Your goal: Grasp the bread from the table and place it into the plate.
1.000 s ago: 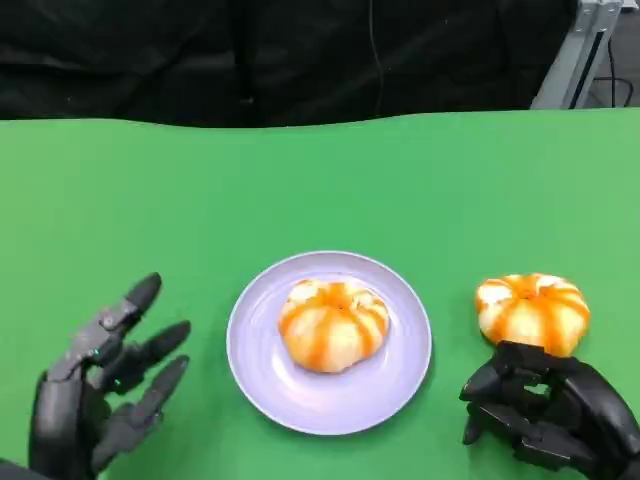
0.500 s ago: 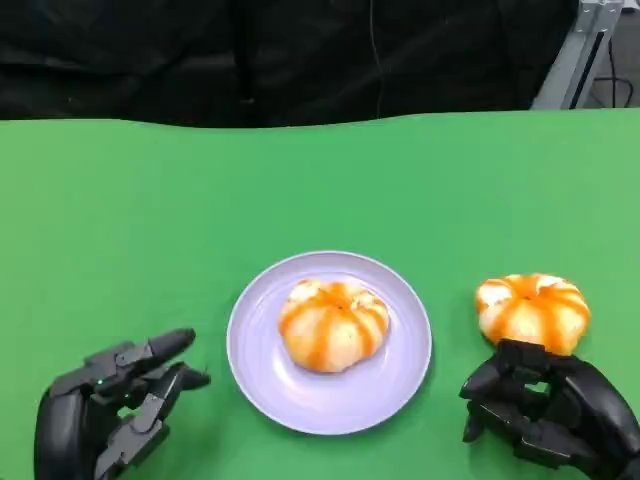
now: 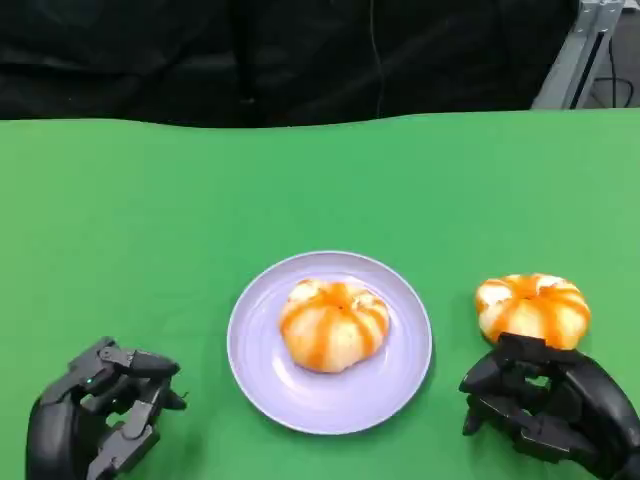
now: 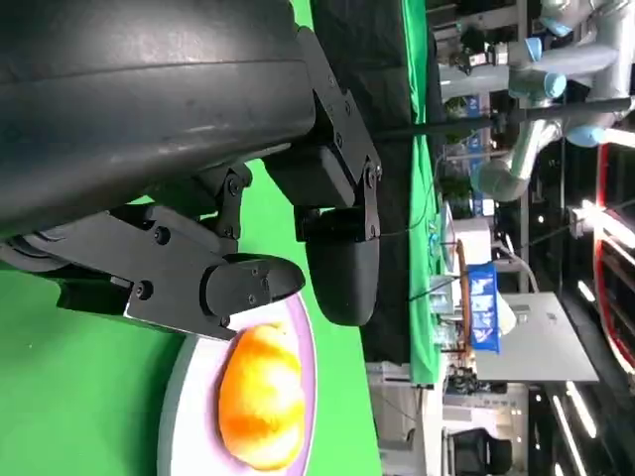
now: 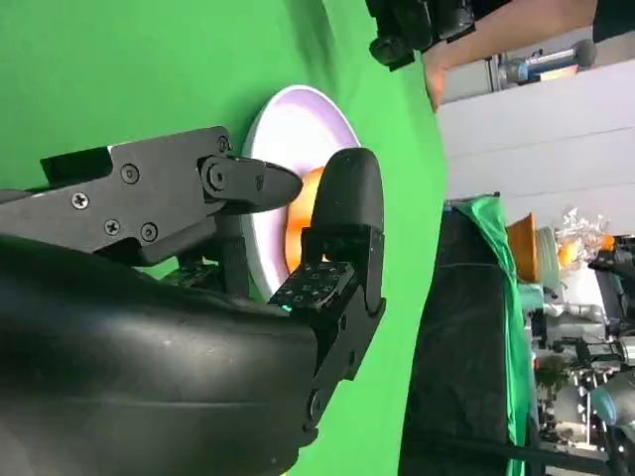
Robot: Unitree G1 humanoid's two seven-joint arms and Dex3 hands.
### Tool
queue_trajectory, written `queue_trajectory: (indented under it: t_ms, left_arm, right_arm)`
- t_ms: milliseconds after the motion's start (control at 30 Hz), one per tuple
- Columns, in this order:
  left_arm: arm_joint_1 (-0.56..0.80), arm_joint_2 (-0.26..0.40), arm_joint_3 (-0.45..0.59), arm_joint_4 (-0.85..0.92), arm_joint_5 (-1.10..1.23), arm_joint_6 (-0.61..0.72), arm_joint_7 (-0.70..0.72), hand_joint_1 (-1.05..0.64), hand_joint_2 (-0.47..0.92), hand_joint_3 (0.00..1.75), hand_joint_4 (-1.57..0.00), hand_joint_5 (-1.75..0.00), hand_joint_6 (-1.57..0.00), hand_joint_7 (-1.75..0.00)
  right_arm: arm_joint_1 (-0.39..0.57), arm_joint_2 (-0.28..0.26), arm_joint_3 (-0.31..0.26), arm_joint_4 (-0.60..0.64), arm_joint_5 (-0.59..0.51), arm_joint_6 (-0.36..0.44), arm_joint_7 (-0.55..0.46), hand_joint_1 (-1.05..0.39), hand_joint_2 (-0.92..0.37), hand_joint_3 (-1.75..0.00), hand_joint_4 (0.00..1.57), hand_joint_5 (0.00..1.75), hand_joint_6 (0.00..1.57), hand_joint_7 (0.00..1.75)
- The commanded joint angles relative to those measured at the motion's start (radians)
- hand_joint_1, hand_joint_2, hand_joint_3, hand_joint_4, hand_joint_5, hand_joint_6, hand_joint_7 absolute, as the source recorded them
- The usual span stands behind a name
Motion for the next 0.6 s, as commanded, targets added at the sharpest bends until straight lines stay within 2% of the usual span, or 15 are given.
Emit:
queue_trajectory:
  t_ms: [33,600]
  left_arm:
    - [-0.009,0.003,0.015,0.01,0.008,-0.023,-0.003,-0.04,0.91,0.54,-0.7,-1.58,-0.77,-1.18]
    - [0.005,-0.002,0.018,-0.021,0.031,-0.024,0.008,-0.06,0.92,0.5,-0.69,-1.57,-0.77,-1.16]
  right_arm:
    - [0.018,-0.014,0.002,-0.025,0.003,0.01,-0.01,-0.01,-0.89,-0.38,0.62,1.44,0.74,0.99]
    - [0.009,-0.013,-0.005,-0.004,0.016,0.001,0.009,-0.03,-0.88,-0.39,0.61,1.48,0.73,1.02]
